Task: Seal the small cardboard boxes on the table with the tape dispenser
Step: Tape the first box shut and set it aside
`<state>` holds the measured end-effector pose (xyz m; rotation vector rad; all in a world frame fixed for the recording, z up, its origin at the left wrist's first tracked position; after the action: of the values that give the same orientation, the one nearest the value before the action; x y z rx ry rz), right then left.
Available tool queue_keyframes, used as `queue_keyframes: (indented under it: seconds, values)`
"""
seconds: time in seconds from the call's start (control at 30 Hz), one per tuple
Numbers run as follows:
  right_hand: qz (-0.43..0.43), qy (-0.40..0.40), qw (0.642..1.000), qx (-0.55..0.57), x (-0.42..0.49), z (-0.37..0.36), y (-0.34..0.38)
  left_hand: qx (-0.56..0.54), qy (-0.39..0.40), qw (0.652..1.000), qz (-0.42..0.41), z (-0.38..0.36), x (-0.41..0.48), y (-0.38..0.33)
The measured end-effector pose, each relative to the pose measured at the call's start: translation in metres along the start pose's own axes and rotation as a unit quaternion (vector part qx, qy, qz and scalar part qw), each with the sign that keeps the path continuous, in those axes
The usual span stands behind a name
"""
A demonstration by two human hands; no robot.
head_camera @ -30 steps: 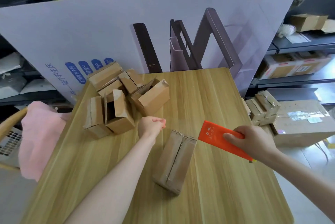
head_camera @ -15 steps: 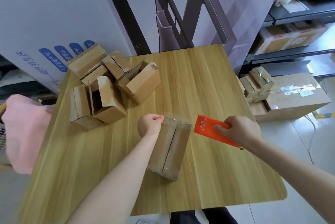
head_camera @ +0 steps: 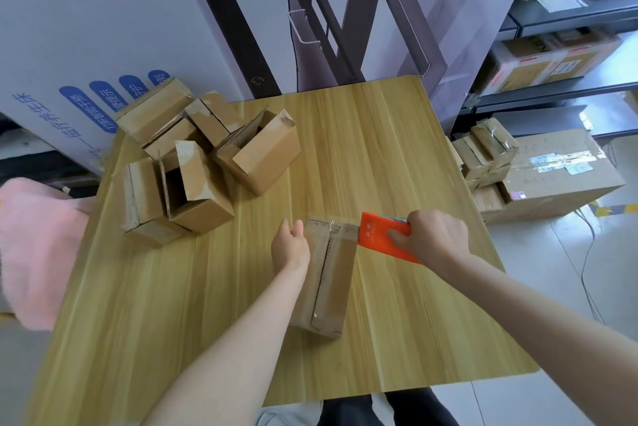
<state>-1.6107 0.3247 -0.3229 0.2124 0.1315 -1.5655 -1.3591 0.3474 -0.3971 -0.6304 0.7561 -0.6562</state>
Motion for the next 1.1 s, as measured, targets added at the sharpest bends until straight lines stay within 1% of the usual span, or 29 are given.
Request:
queue_keyframes:
  seconds: [0.07, 0.1, 0.23, 0.3, 0.43, 0.5, 0.57, 0.63, 0.7, 0.8, 0.9, 0.97, 1.0, 1.1]
  values:
    - [0.005, -0.002, 1.000, -0.005, 0.004, 0.003, 0.003, -0.047, -0.046, 0.997, -0.028, 0.004, -0.010, 0.003]
    - [0.008, -0.001, 1.000, -0.008, 0.007, 0.004, 0.005, -0.052, -0.053, 0.996, -0.040, 0.003, -0.016, 0.006]
    - [0.030, 0.005, 0.999, -0.030, 0.015, 0.014, 0.019, -0.006, 0.005, 0.999, -0.054, -0.013, -0.027, 0.015]
    - [0.037, 0.007, 0.998, -0.047, 0.018, 0.019, 0.027, 0.007, 0.009, 0.998, -0.055, -0.015, -0.026, 0.014]
    - [0.046, 0.015, 0.996, -0.081, 0.023, 0.017, 0.049, -0.013, 0.020, 0.999, -0.049, -0.017, -0.026, 0.014]
    - [0.040, 0.037, 0.994, -0.096, 0.024, 0.006, 0.062, -0.017, 0.026, 0.998, -0.045, -0.018, -0.026, 0.015]
    - [0.020, 0.070, 0.994, -0.086, 0.025, -0.010, 0.066, -0.006, 0.028, 0.999, -0.044, -0.018, -0.023, 0.015]
    - [0.004, 0.087, 0.994, -0.061, 0.026, -0.022, 0.058, -0.006, 0.025, 0.999, -0.036, -0.019, -0.021, 0.016]
    - [-0.014, 0.077, 0.996, -0.033, 0.025, -0.024, 0.044, -0.024, 0.019, 0.999, -0.024, -0.022, -0.023, 0.016]
    - [-0.053, 0.039, 0.998, 0.009, 0.024, -0.010, 0.027, -0.070, -0.013, 0.997, 0.013, -0.029, -0.031, 0.012]
    - [-0.095, -0.023, 0.992, 0.081, 0.020, 0.017, 0.018, -0.124, -0.035, 0.990, 0.052, -0.035, -0.039, 0.005]
    - [-0.117, -0.055, 0.979, 0.158, 0.014, 0.027, 0.016, -0.161, -0.040, 0.985, 0.056, -0.038, -0.042, 0.000]
    - [-0.127, -0.056, 0.971, 0.197, 0.010, 0.027, 0.016, -0.168, -0.040, 0.984, 0.055, -0.038, -0.043, -0.002]
    - [-0.161, -0.015, 0.937, 0.310, -0.002, 0.010, 0.021, -0.179, -0.016, 0.982, 0.055, -0.035, -0.041, 0.000]
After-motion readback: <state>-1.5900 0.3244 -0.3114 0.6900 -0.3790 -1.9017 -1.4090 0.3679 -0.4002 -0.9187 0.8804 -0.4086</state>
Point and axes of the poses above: each hand's wrist, its own x-axis towards the middle knuckle, its own z-axis out of the back of the hand, y = z × x, the point moved 4 cm from there along x, towards the middle knuckle
